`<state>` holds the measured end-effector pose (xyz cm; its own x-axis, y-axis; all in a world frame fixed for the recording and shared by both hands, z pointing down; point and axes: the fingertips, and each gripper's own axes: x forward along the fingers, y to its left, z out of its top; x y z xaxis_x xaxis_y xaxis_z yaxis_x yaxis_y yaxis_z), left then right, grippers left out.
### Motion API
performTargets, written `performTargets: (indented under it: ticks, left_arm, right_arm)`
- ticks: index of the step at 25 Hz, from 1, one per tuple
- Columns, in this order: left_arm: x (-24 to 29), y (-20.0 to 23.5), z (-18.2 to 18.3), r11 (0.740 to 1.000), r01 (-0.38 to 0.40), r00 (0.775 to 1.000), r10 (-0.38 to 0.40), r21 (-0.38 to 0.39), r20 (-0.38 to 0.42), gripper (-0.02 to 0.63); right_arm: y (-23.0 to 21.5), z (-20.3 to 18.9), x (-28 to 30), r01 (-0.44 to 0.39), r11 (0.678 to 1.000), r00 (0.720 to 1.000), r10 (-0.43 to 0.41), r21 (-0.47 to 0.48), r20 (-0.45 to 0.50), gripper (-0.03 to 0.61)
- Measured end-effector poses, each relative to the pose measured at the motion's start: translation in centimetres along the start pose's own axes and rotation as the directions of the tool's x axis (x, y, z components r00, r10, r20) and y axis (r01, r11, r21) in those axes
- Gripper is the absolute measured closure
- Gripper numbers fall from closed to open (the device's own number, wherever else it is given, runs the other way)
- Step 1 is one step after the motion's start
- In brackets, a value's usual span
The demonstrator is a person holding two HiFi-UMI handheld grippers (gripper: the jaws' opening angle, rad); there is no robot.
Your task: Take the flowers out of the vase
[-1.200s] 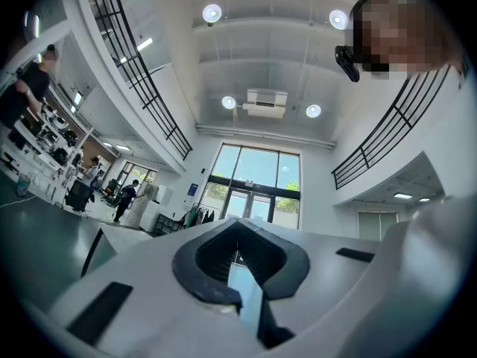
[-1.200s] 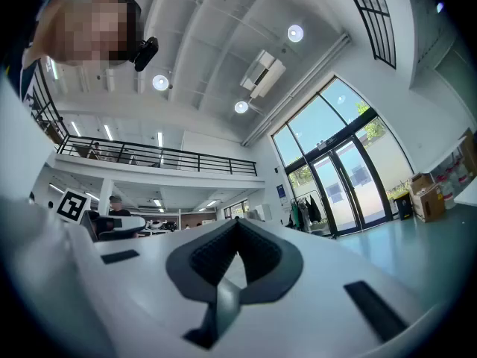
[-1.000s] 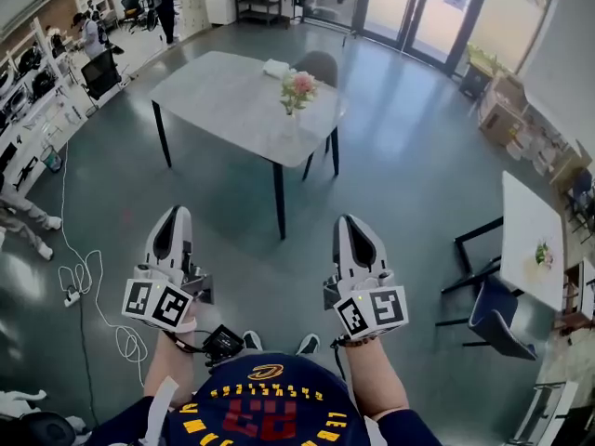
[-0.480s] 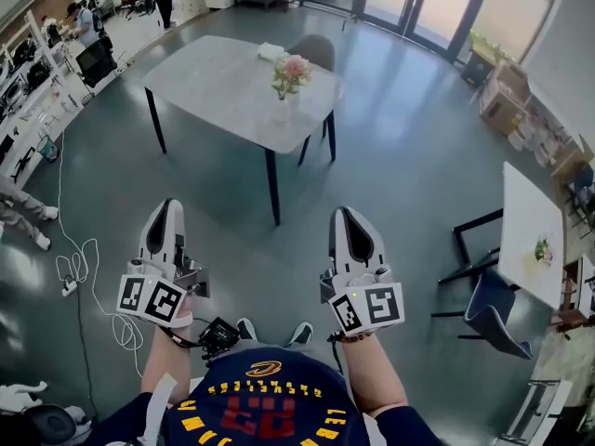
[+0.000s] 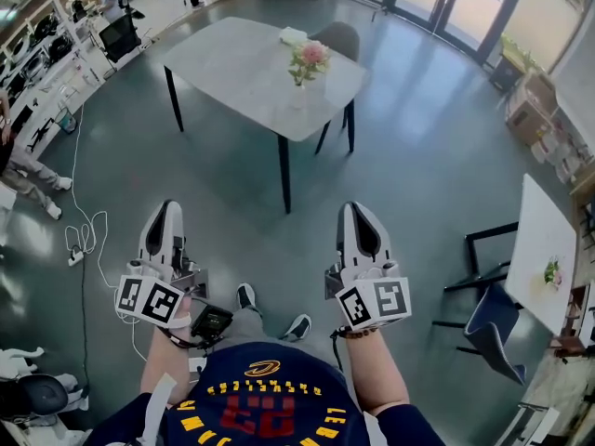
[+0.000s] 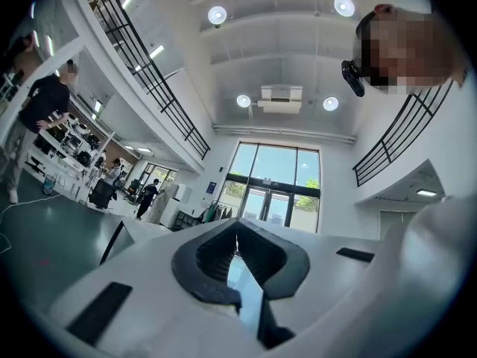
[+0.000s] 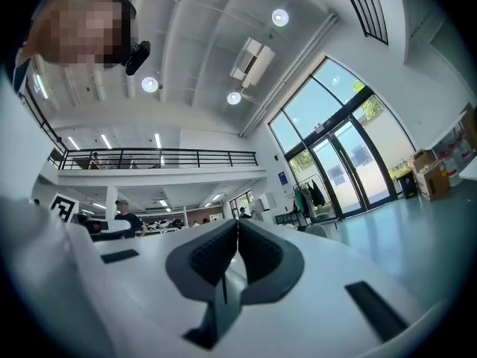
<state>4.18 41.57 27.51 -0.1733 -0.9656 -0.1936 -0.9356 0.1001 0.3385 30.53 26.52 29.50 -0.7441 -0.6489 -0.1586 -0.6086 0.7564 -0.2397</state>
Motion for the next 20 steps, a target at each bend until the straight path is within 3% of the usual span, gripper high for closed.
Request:
performTargets:
  ticks: [7,11,20]
  left_arm:
    - [2.6,2.3,-0.3,1.0,-0.014,1.0,0.014,-0.008,-0.008,0.611]
    - [6.2,4.2,-0.6,0.996,0.023,0.999,-0.025,-0.092,-0.025,0.611]
    - [16.3,11.8,0.7,0.982,0.117,0.993,-0.118,-0.146,0.003,0.609]
  right_arm:
    - [-0.9,-0.4,2.6,0.016,1.0,1.0,-0.016,0.0,-0.011,0.571]
    - [-1.8,-0.1,4.9,0.068,0.998,0.998,-0.068,-0.017,-0.004,0.571]
    - [-2.4,0.0,13.7,0.188,0.98,0.982,-0.187,-0.066,0.015,0.571]
